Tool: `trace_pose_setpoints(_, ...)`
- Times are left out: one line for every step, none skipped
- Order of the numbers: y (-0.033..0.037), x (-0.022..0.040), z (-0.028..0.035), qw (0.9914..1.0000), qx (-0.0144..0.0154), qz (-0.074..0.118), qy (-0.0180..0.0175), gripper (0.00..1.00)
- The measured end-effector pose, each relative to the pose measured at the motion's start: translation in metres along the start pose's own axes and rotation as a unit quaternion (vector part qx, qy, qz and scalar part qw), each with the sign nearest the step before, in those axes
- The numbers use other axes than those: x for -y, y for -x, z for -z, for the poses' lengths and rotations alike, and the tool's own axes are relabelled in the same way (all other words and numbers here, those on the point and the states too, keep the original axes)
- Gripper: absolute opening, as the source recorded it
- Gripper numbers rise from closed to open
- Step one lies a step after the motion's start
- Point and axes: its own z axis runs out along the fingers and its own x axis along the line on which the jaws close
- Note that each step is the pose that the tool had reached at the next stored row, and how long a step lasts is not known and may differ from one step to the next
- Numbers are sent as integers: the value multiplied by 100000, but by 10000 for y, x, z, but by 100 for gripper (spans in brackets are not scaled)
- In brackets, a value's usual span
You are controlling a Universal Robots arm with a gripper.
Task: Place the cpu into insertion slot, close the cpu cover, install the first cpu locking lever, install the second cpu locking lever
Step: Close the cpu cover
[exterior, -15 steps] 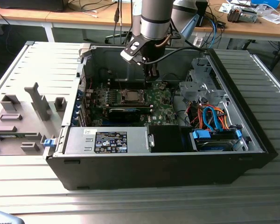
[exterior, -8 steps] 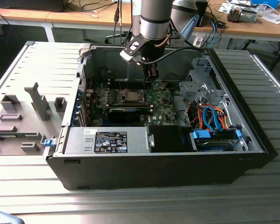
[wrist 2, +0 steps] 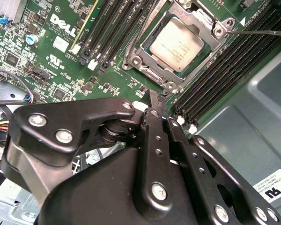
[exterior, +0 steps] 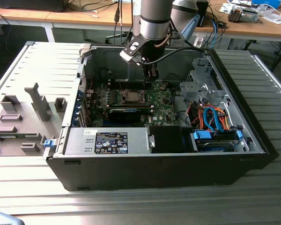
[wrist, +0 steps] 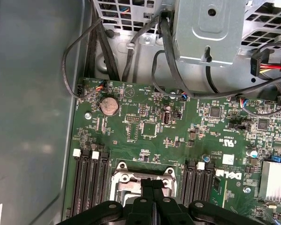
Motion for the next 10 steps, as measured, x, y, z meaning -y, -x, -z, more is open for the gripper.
trace_pose_setpoints(0, 2, 0, 100000, -5, -1, 0, 11)
trace_pose_setpoints(0, 4, 0, 100000, -6, -1, 3, 11)
trace_pose_setpoints(-1, 6, 0, 100000, -11, -1, 2, 11)
trace_pose_setpoints(-1, 8, 0, 100000, -12, -2, 1, 11)
trace_pose_setpoints(-1, 10, 0, 100000, -16, -1, 2, 11)
trace_pose_setpoints(-2, 13, 0, 100000, -18, 0, 1, 11)
trace_pose_setpoints(-2, 15, 0, 100000, -23, 0, 4, 11)
trace_pose_setpoints(-2, 16, 0, 100000, -24, 0, 5, 11)
trace_pose_setpoints(-2, 18, 0, 100000, -28, 1, 4, 11)
trace_pose_setpoints(-3, 20, 0, 100000, -31, -1, 6, 11)
